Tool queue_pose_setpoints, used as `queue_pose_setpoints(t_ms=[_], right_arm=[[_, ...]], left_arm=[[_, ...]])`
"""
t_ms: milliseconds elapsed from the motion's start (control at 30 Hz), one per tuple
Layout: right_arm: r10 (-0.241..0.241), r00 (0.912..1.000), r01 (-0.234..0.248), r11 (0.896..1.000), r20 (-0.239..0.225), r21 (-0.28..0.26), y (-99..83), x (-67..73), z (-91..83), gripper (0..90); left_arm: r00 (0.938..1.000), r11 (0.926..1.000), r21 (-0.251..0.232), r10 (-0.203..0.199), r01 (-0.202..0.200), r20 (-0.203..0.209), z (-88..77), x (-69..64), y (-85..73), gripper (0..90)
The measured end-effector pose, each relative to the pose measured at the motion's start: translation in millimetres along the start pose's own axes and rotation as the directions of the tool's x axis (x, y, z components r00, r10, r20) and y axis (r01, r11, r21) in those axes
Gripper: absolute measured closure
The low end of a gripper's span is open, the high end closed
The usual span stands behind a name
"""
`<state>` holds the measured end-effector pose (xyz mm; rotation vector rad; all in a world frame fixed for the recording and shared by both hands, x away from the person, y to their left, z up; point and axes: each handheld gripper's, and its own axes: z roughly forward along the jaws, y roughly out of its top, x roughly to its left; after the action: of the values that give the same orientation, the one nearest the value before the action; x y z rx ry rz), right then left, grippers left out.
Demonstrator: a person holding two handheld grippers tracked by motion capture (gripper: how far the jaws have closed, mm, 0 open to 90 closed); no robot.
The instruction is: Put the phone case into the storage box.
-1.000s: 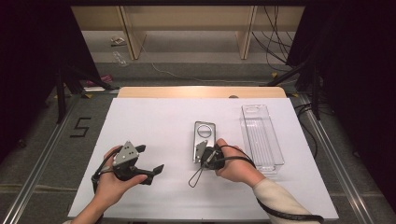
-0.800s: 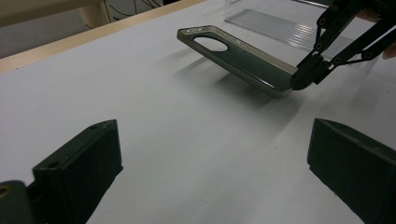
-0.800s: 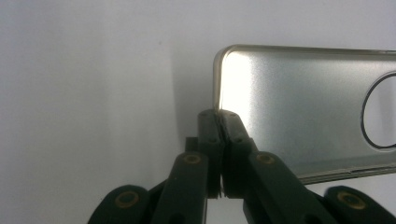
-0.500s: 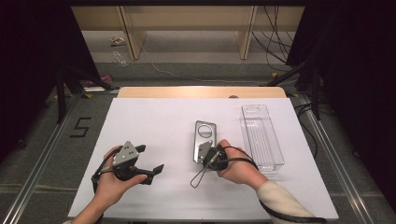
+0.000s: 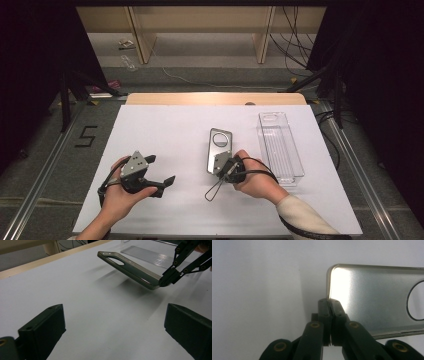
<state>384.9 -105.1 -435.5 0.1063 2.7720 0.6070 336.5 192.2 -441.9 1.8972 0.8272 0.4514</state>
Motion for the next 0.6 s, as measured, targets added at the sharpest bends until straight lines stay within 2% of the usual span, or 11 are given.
queue_pose_setpoints(t_ms=[67,600], right_arm=[[0.015,0.9999,-0.015,1.000,-0.004,-0.005,-0.1,1.7,-0.6,89.3],[0.020,0.9998,-0.020,0.998,-0.001,-0.056,-0.9,6.7,-5.7,89.3]], left_arm=[[1.0000,1.0000,0.000,-0.001,0.001,0.000,0.0,0.1,0.0,2.8],[1.0000,1.0000,-0.002,-0.004,0.004,0.000,-0.5,0.4,0.1,3.3]])
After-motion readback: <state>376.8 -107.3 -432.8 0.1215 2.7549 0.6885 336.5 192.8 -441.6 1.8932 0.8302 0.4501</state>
